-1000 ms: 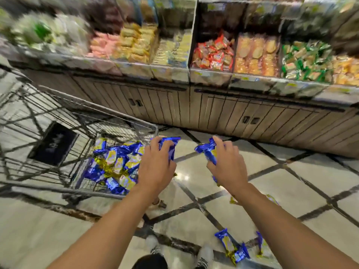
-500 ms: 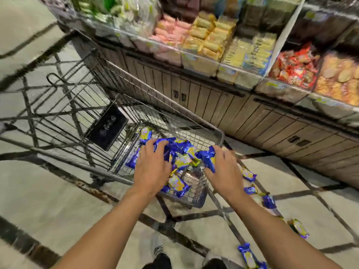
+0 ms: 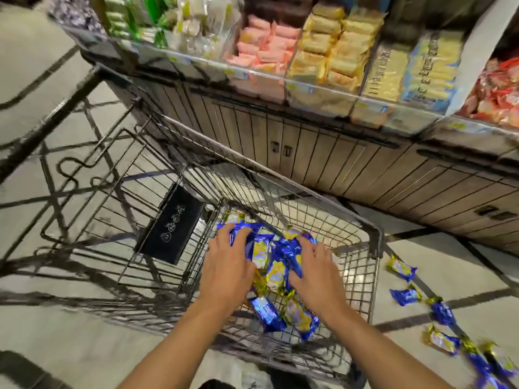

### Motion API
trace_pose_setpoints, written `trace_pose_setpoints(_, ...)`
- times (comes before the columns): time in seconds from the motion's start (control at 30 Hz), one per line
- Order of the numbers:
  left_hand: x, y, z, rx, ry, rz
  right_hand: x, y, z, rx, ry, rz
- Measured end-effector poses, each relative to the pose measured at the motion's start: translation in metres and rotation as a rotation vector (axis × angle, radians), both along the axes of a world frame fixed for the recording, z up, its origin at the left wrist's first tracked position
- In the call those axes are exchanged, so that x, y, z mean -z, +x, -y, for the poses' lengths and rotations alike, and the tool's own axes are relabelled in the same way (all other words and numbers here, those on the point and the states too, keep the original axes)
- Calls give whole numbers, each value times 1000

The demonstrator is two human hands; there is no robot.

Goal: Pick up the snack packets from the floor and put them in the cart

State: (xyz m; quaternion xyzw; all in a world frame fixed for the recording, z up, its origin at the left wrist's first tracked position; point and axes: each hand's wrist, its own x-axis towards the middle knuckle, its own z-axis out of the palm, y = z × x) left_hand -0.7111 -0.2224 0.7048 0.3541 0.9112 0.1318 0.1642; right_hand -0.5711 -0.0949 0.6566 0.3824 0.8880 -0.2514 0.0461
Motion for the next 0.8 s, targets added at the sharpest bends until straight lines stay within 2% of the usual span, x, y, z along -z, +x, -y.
trace_pose_setpoints(0.43,144,-105,-54,228,-182,98,112,-60,-17,257,-26,150)
trace_pose_setpoints(0.53,171,-109,-62,274,-222,117,133,-59,-18,280,-21,196)
trace_pose_setpoints(0.8,224,-84,-77,412,-185,184,182,-44,-20,350,-41,293)
